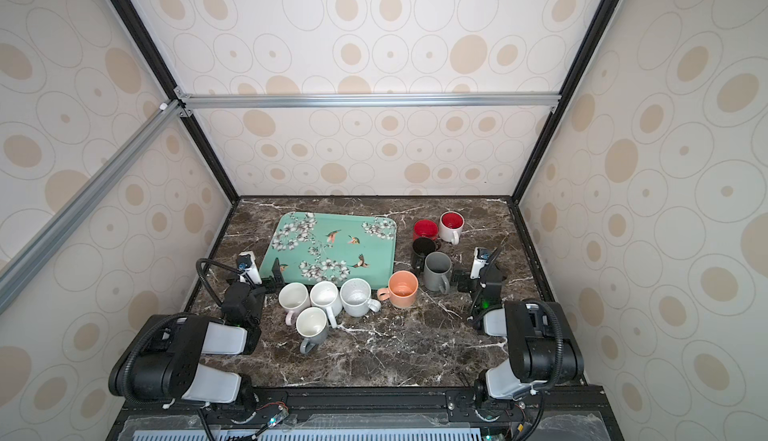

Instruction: Turn the mug right side up

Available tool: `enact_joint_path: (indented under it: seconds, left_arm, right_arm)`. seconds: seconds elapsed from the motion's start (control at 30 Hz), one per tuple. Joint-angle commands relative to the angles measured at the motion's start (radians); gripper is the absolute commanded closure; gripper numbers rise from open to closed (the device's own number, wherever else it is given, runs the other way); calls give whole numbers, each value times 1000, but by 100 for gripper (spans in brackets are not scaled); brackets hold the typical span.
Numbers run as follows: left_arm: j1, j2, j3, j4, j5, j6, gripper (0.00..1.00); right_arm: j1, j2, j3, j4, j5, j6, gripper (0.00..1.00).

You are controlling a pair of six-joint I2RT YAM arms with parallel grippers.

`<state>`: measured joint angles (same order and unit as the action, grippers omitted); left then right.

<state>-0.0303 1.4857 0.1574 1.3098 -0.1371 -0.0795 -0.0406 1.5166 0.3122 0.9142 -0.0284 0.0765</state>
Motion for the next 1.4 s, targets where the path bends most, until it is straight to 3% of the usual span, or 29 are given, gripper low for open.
enact_joint_path:
  seconds: [0.0, 0.03, 0.23, 0.53, 1.37]
  left_arm:
    - [-4, 75, -20, 194, -31, 43, 0]
    - [-6, 102, -22, 234, -35, 49, 0]
    - [-6, 89, 47, 78, -109, 20, 0]
    - [-8, 92, 42, 92, -107, 24, 0]
    - [-11, 93, 48, 79, -104, 30, 0]
  right_arm:
    - [-3, 4, 17, 33, -16, -21, 0]
    - [-2, 2, 24, 20, -18, -21, 0]
    - [2, 10, 56, -34, -36, -35, 0]
    - [45, 15, 88, -89, 57, -57, 0]
    - [46, 14, 88, -87, 58, -58, 0]
